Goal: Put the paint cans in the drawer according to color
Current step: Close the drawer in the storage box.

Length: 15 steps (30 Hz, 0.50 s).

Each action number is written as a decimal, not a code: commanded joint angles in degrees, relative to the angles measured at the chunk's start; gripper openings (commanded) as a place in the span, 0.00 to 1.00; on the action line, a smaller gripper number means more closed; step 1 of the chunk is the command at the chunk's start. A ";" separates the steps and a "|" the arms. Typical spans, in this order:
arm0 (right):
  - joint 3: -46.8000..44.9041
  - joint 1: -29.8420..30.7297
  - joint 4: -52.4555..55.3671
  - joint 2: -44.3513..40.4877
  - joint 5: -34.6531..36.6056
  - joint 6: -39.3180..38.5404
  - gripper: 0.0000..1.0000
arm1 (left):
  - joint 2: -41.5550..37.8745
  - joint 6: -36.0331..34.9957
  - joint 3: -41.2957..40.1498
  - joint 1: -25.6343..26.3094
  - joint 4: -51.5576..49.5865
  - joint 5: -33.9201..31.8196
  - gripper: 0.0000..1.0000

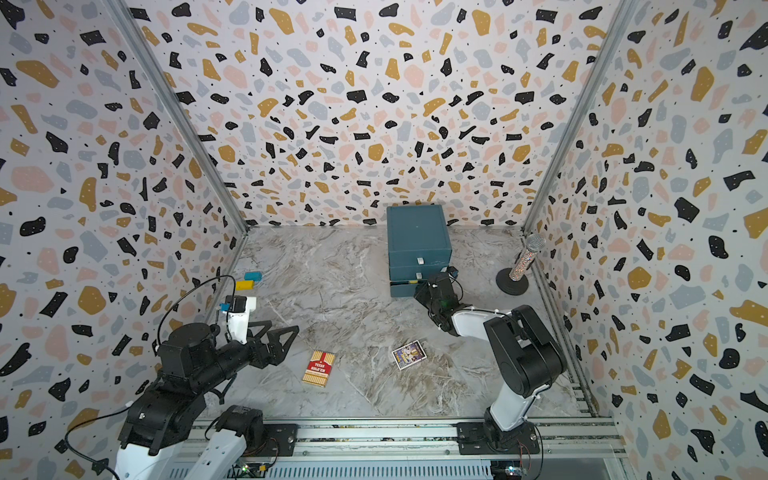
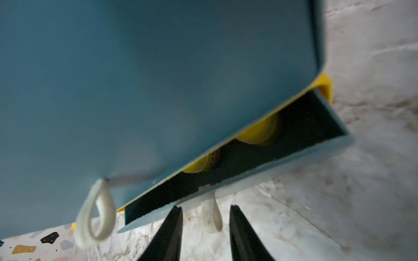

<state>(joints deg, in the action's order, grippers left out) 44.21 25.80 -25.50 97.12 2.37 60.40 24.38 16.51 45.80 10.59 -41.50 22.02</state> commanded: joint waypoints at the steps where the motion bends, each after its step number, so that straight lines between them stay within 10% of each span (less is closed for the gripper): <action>1: 1.62 -0.47 -1.97 0.57 1.90 1.50 0.39 | -0.31 -0.30 1.10 -0.39 2.13 0.80 0.97; 15: 1.75 -0.62 -7.24 3.43 2.01 3.93 0.35 | 0.03 -0.25 1.09 -0.57 2.22 1.09 0.97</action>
<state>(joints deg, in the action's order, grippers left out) 44.49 25.58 -29.52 100.57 3.53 63.48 24.38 16.51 45.80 10.39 -41.50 22.11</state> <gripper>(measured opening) 0.354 0.972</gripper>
